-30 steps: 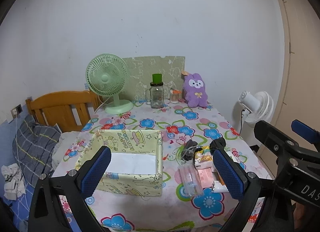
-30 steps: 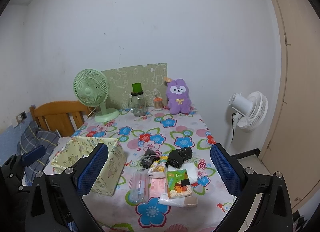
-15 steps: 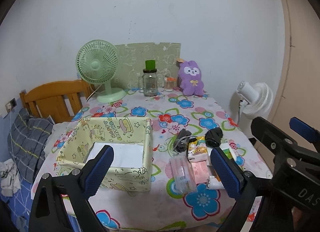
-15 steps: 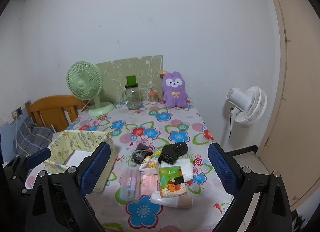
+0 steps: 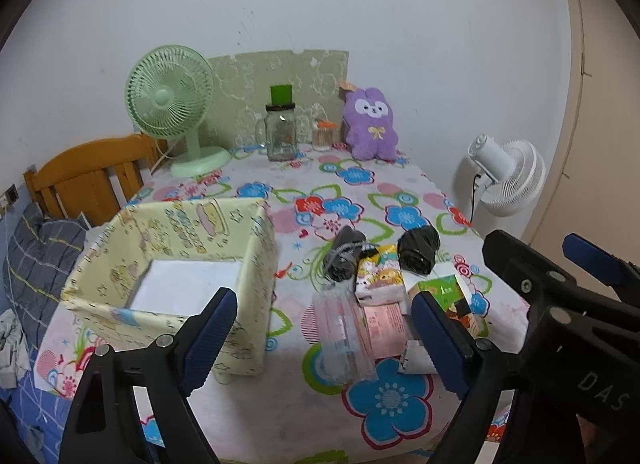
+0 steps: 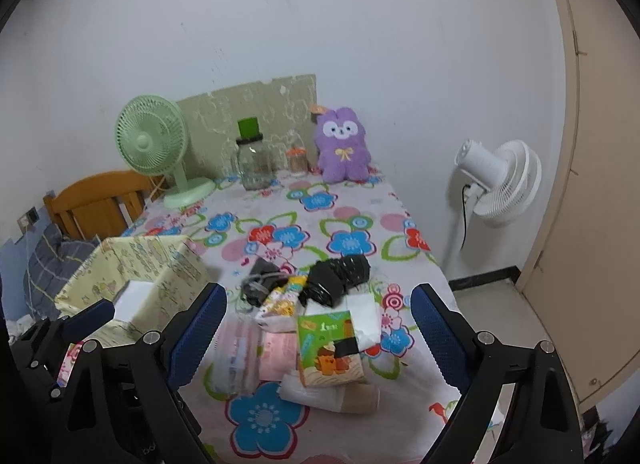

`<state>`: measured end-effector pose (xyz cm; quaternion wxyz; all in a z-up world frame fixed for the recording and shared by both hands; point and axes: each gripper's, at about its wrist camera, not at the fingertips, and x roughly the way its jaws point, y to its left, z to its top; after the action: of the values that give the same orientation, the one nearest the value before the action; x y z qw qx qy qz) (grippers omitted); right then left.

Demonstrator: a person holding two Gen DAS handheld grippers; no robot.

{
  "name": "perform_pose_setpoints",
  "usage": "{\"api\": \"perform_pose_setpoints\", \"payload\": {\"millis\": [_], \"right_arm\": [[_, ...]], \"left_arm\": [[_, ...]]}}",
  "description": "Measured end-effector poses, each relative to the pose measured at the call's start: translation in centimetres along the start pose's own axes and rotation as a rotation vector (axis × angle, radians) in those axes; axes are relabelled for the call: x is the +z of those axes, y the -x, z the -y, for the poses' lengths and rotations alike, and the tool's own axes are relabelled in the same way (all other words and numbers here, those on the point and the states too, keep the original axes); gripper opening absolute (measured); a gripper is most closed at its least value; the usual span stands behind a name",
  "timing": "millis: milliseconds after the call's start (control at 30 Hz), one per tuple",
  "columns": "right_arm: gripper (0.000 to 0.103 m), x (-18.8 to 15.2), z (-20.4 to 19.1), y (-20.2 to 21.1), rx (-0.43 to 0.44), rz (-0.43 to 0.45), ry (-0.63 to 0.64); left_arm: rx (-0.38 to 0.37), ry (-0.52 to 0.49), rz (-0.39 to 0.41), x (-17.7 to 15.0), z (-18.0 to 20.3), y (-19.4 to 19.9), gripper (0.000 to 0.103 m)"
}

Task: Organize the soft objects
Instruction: 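Reach both tools toward the items, left to straw bag, right to green tissue pack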

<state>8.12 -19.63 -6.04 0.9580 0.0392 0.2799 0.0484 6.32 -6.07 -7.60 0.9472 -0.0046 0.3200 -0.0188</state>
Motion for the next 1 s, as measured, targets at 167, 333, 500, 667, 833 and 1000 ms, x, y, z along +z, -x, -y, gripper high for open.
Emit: {"api": "perform_pose_setpoints", "payload": {"millis": [167,333,500,667,833,1000], "right_arm": [[0.091,-0.9,0.7,-1.8,-0.002,-0.047,-0.008],[0.091,-1.7,1.1,-3.4,0.0,-0.089,-0.011],[0.088,-2.4,1.1,-5.1,0.006,-0.132,-0.011],[0.088,-3.2,1.0,-6.8,0.011,-0.176,-0.014],[0.087,-3.9,1.0,-8.3,0.014,-0.212,-0.015],[0.086,-4.6,1.0,-9.6,0.018,-0.247,-0.016]], "left_arm": [[-0.013,-0.009,-0.039,-0.7,0.7,-1.7,0.088],[-0.018,-0.005,-0.083,-1.2,0.9,-3.3,0.082],[-0.013,-0.005,-0.119,-1.9,1.1,-4.8,0.081],[0.001,-0.003,-0.148,-2.7,1.0,-6.0,0.08],[0.022,-0.003,-0.168,-3.3,1.1,-6.9,0.074],[0.028,0.006,-0.195,-3.4,0.9,-8.1,0.069]]}}
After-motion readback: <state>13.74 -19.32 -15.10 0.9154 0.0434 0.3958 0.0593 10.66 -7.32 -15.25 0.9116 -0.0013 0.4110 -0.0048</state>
